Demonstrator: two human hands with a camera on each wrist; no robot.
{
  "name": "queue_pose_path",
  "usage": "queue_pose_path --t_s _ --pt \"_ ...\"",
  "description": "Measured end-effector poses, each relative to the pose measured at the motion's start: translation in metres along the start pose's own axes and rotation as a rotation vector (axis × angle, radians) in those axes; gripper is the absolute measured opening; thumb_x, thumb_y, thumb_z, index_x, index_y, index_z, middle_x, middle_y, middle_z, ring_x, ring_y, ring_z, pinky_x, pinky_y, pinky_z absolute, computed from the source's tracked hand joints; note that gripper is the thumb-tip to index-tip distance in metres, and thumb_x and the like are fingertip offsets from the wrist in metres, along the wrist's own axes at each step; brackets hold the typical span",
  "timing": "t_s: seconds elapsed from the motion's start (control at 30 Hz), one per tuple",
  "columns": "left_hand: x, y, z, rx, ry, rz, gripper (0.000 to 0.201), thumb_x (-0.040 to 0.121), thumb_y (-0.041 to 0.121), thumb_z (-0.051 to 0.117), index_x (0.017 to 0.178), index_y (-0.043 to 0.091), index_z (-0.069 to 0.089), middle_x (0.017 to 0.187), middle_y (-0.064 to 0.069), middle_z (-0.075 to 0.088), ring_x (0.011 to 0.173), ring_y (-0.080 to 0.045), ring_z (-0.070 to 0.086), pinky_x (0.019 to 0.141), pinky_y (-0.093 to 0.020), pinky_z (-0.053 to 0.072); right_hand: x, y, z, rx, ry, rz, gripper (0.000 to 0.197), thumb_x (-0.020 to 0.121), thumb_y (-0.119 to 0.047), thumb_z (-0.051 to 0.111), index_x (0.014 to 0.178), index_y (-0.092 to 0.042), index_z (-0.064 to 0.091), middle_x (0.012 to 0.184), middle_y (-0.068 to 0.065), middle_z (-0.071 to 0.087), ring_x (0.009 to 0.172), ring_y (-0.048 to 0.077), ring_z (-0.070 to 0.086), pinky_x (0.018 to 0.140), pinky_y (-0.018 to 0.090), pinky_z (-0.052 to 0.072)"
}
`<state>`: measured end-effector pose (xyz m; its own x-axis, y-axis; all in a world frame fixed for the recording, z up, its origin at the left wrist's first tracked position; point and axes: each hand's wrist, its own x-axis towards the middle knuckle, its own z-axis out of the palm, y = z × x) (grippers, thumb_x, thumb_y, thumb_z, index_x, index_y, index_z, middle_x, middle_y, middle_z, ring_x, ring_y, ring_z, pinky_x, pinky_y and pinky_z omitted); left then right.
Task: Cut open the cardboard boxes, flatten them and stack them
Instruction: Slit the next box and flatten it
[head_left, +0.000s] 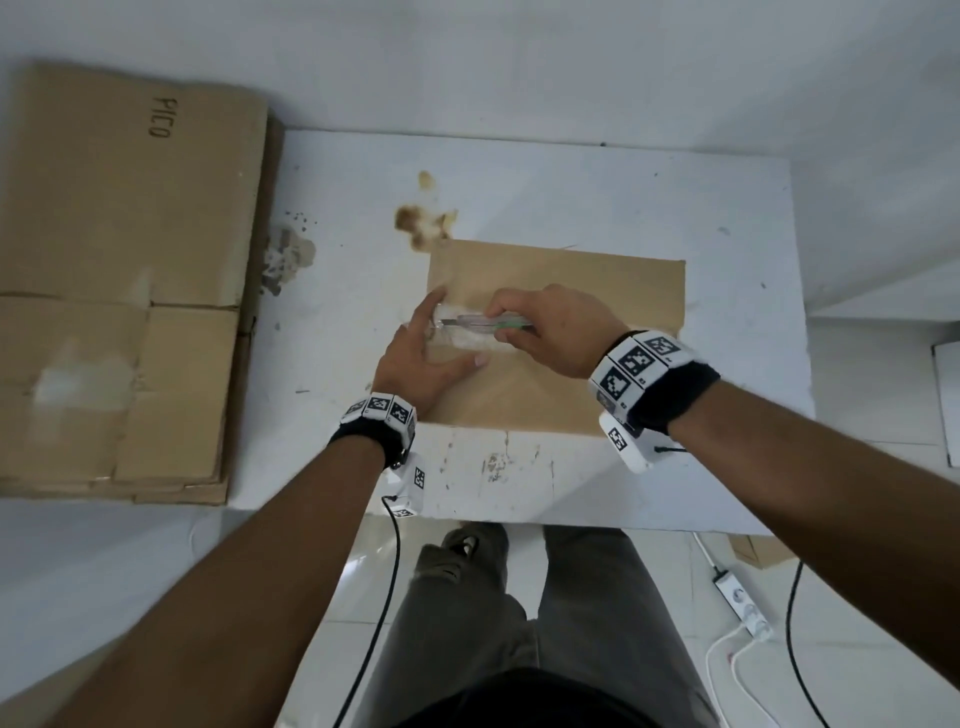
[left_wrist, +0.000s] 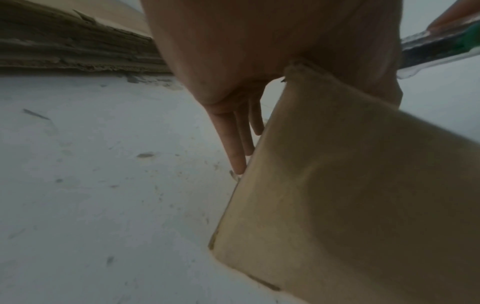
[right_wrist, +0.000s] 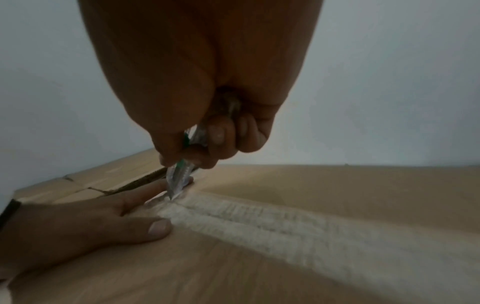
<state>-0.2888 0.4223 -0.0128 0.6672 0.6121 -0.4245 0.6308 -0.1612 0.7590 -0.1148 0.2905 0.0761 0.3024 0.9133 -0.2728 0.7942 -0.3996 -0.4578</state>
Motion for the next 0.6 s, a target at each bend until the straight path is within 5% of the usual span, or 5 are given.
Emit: queue_pose_path --t_s 0.3,0.47,0.6 --pt "0.002 -0.002 -0.001 -0.022 0.014 -0.009 0.098 0.062 0.068 0.086 0.139 0.075 0.027 0.137 0.004 0.059 0.124 -0.022 0.059 0.106 -0.048 0.049 0.012 -0.02 -0.014 -0.207 -0.108 -0.024 0.017 0.101 -0.036 0.052 0.115 -0.029 0.059 0.087 0.0 0.051 0.083 0.028 0.057 0.069 0.033 0.036" --pt "0.0 0.0 0.0 0.036 0.047 0.015 0.096 0.064 0.068 0.084 0.14 0.073 0.027 0.132 0.002 0.06 0.12 -0.022 0.06 0.104 -0.049 0.05 -0.006 -0.005 -0.017 -0.281 -0.163 0.082 0.02 0.102 -0.037 0.049 0.12 -0.031 0.057 0.1 0.006 0.062 0.086 0.03 0.061 0.071 0.034 0.041" --pt "-0.001 0.001 0.001 0.106 0.073 0.003 0.095 0.068 0.068 0.082 0.142 0.074 0.024 0.131 0.003 0.056 0.124 -0.023 0.057 0.108 -0.045 0.047 -0.013 0.009 -0.026 -0.26 -0.11 0.107 0.016 0.1 -0.039 0.054 0.114 -0.033 0.06 0.089 0.0 0.054 0.083 0.027 0.058 0.07 0.032 0.04"
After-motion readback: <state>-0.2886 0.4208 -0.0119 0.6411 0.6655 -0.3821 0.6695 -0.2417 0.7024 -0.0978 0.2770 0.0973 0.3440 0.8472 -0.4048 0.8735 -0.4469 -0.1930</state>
